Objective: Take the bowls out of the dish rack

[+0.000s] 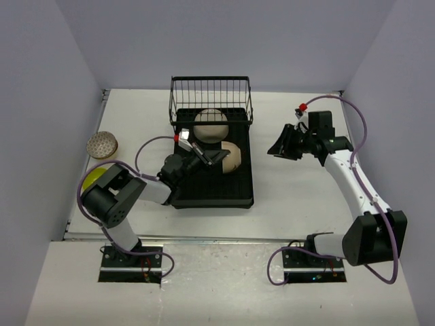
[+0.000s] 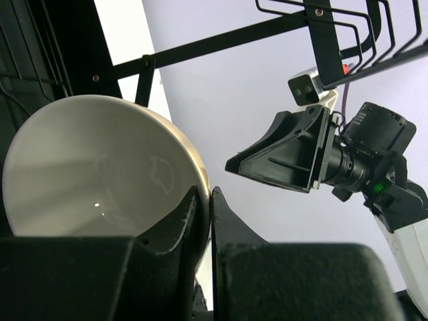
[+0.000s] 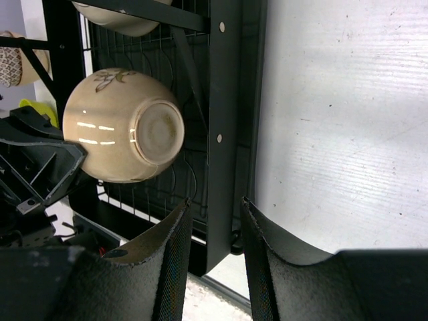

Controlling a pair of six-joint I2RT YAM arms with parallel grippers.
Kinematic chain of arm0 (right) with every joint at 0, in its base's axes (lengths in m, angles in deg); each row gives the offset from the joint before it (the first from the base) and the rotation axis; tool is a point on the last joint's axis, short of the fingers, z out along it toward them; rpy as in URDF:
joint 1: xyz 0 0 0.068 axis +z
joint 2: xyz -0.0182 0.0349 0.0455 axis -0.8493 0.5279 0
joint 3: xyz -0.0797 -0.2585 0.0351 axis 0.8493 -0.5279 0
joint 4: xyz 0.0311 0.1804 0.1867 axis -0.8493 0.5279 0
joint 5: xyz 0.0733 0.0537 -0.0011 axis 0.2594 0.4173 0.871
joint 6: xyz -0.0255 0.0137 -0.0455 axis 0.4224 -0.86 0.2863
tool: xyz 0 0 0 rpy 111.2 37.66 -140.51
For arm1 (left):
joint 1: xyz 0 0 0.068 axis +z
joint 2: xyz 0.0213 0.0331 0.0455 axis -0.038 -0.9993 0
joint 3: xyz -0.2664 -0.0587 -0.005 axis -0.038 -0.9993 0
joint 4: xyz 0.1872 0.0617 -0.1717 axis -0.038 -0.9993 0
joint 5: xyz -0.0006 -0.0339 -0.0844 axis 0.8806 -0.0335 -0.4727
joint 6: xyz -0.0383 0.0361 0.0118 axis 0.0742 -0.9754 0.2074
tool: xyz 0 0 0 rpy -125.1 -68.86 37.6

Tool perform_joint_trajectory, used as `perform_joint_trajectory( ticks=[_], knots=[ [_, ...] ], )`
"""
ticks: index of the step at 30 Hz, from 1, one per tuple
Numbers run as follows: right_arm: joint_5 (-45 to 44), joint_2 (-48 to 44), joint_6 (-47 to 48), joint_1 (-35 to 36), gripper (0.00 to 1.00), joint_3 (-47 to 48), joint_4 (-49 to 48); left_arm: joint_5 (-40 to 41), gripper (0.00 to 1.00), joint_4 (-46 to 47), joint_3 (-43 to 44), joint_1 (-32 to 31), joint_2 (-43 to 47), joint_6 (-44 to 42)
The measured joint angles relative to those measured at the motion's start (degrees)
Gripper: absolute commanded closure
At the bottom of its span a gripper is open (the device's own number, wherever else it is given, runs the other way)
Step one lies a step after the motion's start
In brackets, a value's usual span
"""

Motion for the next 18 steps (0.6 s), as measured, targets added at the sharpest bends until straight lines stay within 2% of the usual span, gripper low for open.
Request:
perform_joint_trajectory(
  ticks=[9,18],
  knots=[
    [0.02,-2.67,-0.2,0.0,0.64,-0.39,-0.02,-0.02,1.0,-0.37,-7.74,0.68,8.04,-0.26],
    [0.2,-5.95,-0.42,0.0,0.64,-2.75,0.28,-1.22,1.0,-0.87,-13.18,3.54,21.79,-0.94]
  ],
)
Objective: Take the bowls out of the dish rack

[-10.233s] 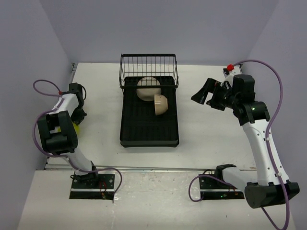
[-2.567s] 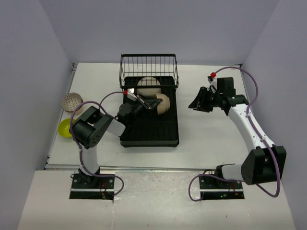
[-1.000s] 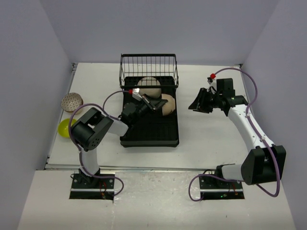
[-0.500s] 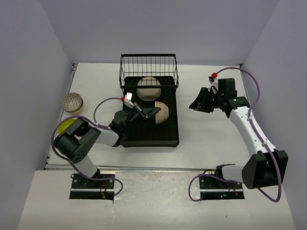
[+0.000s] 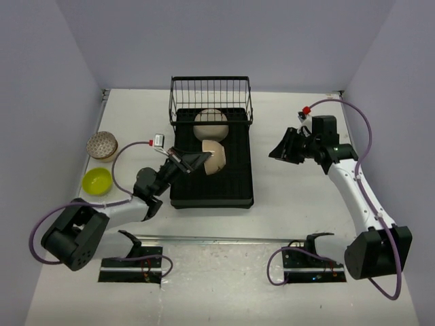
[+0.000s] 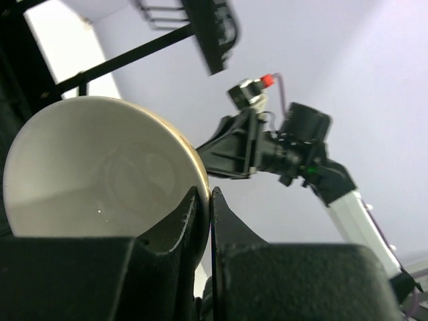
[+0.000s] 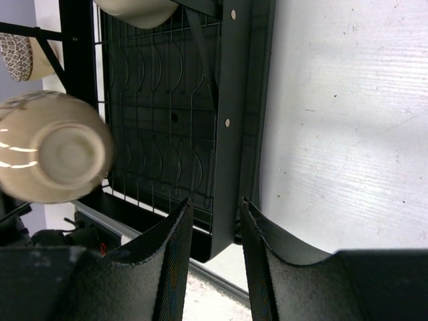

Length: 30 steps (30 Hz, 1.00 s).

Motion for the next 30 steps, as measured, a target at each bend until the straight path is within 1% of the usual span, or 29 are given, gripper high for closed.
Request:
perform_joint_trajectory(
  ticks=[6,9,12,15,19,22,24,25,30],
  knots=[
    [0.02,-1.05,-0.22,0.0,0.64,-0.09,0.13,-2.56,1.0,-1.33,-2.49,4.7,15.39,-1.75],
    [0.02,-1.29,-0.28,0.02,0.64,-0.09,0.24,-3.76,1.0,-5.86,-2.49,7.8,24.33,-3.43],
    [0.02,-1.31,-0.44,0.0,0.64,-0.09,0.52,-4.63,1.0,-14.05,-2.49,10.4,32.92,-5.66],
    [0.02,-1.4,-0.46,0.02,0.63,-0.09,0.63,-4.74,1.0,-25.38,-2.34,11.85,39.54,-8.46],
    [0.0,-2.08,-0.42,0.0,0.6,-0.02,1.18,-4.0,1.0,-45.48,-0.13,13.14,45.44,-13.64],
    [0.0,-2.56,-0.39,0.0,0.6,0.17,1.29,-2.25,1.0,-60.06,4.13,14.95,45.83,-17.81],
    [0.02,-2.75,-0.39,0.0,0.6,0.2,1.42,0.0,1.0,-68.22,7.39,15.89,45.03,-20.61],
    [0.02,-2.78,-0.39,0.0,0.6,0.22,1.42,2.08,1.0,-73.85,9.27,16.17,44.52,-22.67],
    [0.02,-2.78,-0.39,0.0,0.6,0.26,1.6,9.03,1.0,-87.82,18.29,16.44,42.53,-27.78]
  ],
)
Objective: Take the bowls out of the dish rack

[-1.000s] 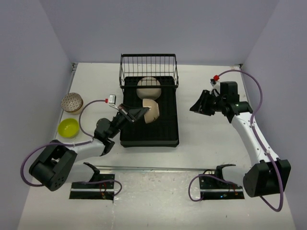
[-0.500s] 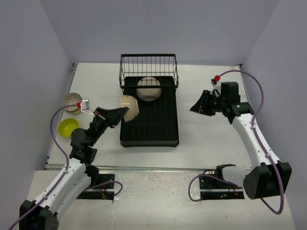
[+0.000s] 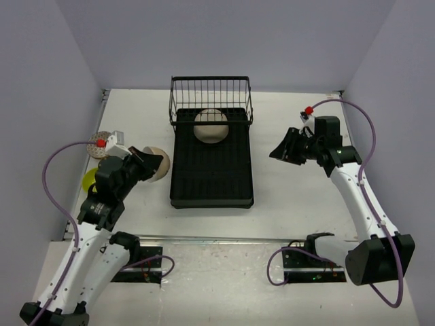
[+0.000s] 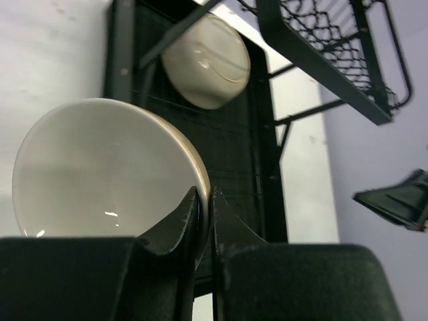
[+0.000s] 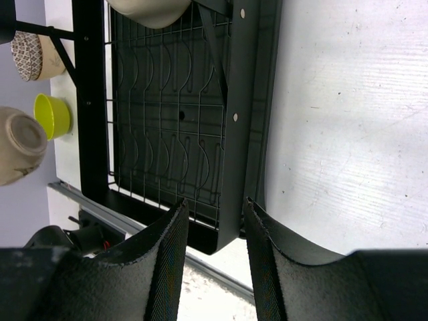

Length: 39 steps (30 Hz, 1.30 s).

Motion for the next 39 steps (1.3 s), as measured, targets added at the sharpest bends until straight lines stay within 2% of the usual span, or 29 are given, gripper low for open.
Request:
perform_joint_trajectory(
  ticks=[4,9,16,23,39],
  knots=[
    [0.07,0.0,0.0,0.0,0.6,0.0,0.31,8.5,1.0,-11.26,8.31,0.02,-4.92,-3.15],
    [0.22,-0.24,-0.02,0.0,0.6,0.09,0.87,18.97,1.0,-21.86,16.74,1.05,-15.58,-5.62],
    [1.46,-1.44,-0.13,0.0,0.6,1.46,1.88,25.11,1.0,-30.47,18.29,11.3,-26.16,-11.34],
    [1.77,-1.75,-0.46,0.0,0.6,4.02,3.3,25.46,1.0,-30.91,19.74,22.53,-31.91,-17.88],
    [2.73,-1.95,-1.4,0.0,0.6,9.03,8.59,22.77,1.0,-24.48,24.98,32.3,-46.07,-25.24]
  ],
)
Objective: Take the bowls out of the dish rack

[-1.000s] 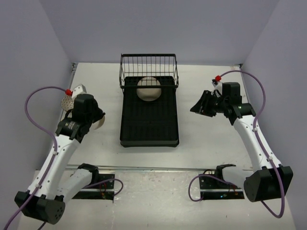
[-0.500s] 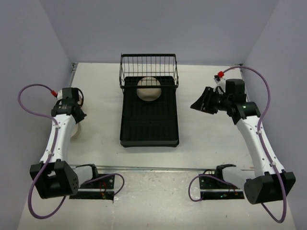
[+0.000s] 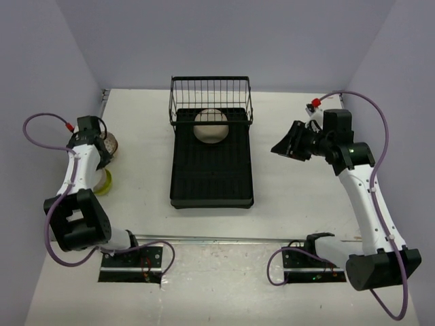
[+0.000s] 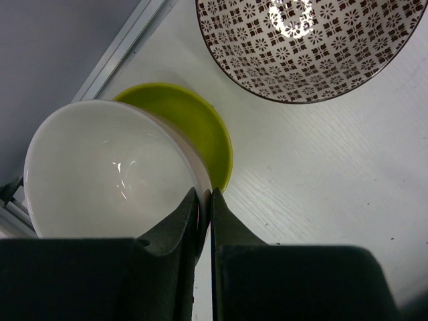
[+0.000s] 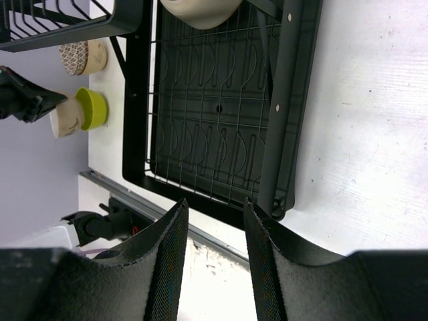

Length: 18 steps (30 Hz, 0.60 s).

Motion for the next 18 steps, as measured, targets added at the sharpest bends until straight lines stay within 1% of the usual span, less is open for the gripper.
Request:
perform_joint_trajectory(
  ticks=[9,18],
  knots=[
    [-0.24,-3.26,-0.96,0.0,0.6,0.81,1.31,-0.81,1.0,1.95,2.01,0.72,-6.03,-1.92],
    [-1.11,-5.44,-2.14,0.0,0.6,0.57,1.62,-0.96,1.0,2.54,2.56,1.03,-6.95,-2.08]
  ],
)
